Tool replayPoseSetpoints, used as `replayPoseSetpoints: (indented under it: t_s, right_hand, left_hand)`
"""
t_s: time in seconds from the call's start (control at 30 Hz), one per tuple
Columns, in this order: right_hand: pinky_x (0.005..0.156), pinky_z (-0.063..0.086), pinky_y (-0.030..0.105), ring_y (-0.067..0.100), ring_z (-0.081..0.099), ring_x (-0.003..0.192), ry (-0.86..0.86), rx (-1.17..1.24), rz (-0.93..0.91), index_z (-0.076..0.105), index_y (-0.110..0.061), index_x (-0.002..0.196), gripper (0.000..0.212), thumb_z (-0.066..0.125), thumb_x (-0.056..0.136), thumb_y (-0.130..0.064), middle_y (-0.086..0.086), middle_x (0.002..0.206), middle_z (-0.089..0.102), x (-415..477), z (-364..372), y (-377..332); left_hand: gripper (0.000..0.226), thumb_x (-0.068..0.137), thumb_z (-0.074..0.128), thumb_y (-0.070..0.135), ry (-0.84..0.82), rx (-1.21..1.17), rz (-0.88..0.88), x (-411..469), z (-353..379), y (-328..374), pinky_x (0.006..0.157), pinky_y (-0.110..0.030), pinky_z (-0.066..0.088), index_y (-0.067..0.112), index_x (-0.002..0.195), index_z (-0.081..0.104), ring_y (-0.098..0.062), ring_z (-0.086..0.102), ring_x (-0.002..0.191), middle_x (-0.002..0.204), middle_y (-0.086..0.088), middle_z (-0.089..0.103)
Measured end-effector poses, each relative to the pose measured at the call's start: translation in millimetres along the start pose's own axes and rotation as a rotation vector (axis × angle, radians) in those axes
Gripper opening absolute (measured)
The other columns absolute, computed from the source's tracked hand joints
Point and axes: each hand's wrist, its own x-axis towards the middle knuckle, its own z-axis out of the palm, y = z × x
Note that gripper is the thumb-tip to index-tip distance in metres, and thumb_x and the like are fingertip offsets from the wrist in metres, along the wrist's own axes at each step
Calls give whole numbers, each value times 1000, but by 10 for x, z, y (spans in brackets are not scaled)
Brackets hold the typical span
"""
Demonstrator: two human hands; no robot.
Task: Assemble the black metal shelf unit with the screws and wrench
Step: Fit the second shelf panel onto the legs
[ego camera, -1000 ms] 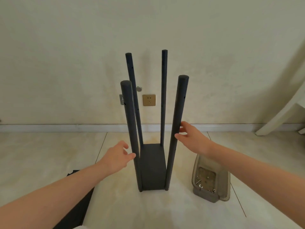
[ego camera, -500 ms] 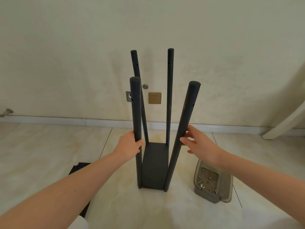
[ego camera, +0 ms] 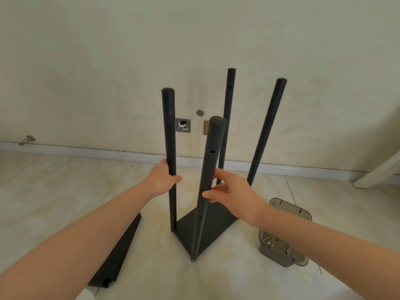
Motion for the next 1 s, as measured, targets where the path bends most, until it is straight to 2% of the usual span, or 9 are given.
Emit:
replayPoseSetpoints:
  t_s: [0.3, 0.37, 0.47, 0.53, 0.6, 0.73, 0.87, 0.93, 1.0]
  right_hand:
    - [90, 55, 31, 12, 71, 87, 57, -34, -11, 54, -30, 105, 22, 69, 89, -33, -3, 97, 74, 307, 476, -214]
    - [87, 55, 30, 12, 71, 87, 52, -29, -20, 56, -27, 107, 23, 69, 89, -34, -2, 96, 74, 341, 556, -247]
    - [76, 52, 22, 12, 70, 86, 50, -35, -36, 57, -26, 106, 25, 71, 88, -35, -1, 95, 74, 416, 674, -283]
    - [75, 49, 19, 13, 70, 86, 62, -28, -31, 56, -27, 104, 25, 72, 86, -36, -1, 97, 74, 478, 730, -302]
    - [78, 50, 21, 13, 71, 87, 78, -10, -21, 58, -26, 104, 25, 73, 86, -35, 0, 97, 74, 524, 745, -310]
    - [65, 45, 9, 4, 68, 82, 38, 45, -1, 61, -28, 104, 22, 72, 87, -35, -5, 96, 74, 515, 681, -235]
    - [56, 46, 7, 1, 65, 84, 30, 26, 76, 60, -31, 105, 23, 71, 87, -42, -16, 92, 68, 434, 375, -13]
    - [61, 50, 11, 7, 67, 88, 84, -11, 162, 61, -26, 105, 26, 70, 88, -43, -10, 97, 70, 448, 93, 143]
    - [77, 55, 23, 13, 67, 92, 93, -84, 289, 63, -19, 104, 30, 64, 91, -45, -3, 100, 71, 490, -245, 327]
  left_hand:
    - [73, 93, 71, 14, -24, -51, -16, 154, -205, -165, 109, -44, 42, 15, 154, 31, -29, 44, 140, 153, -8, 44]
    - [70, 93, 70, 10, -66, -47, -26, 177, -266, -179, 99, -38, 48, 12, 152, 34, -32, 49, 134, 150, -12, 46]
    - [43, 93, 69, 9, -105, -37, -38, 223, -302, -186, 67, -22, 48, -4, 128, 49, -24, 60, 91, 113, -18, 60]
    - [17, 95, 66, 9, -56, -85, -61, 258, -280, -173, 59, -20, 44, 2, 99, 51, -17, 53, 77, 90, -6, 56]
    - [16, 95, 65, 8, -1, -116, -78, 279, -259, -151, 58, -22, 43, 6, 86, 52, -20, 54, 76, 84, -6, 55]
    - [40, 96, 64, 6, 1, -146, -109, 288, -264, -191, 63, -24, 50, -8, 131, 50, -28, 59, 91, 108, -17, 58]
    - [51, 96, 61, 0, -58, -182, -103, 204, -338, -249, 74, -31, 58, 0, 144, 43, -33, 60, 111, 138, -23, 53]
    - [64, 94, 65, -2, -116, -223, -88, 112, -378, -281, 82, -33, 58, 8, 150, 38, -32, 56, 123, 147, -17, 48]
    - [73, 92, 67, -4, -171, -232, -74, -11, -403, -309, 73, -23, 57, 16, 154, 33, -23, 59, 119, 148, -8, 47]
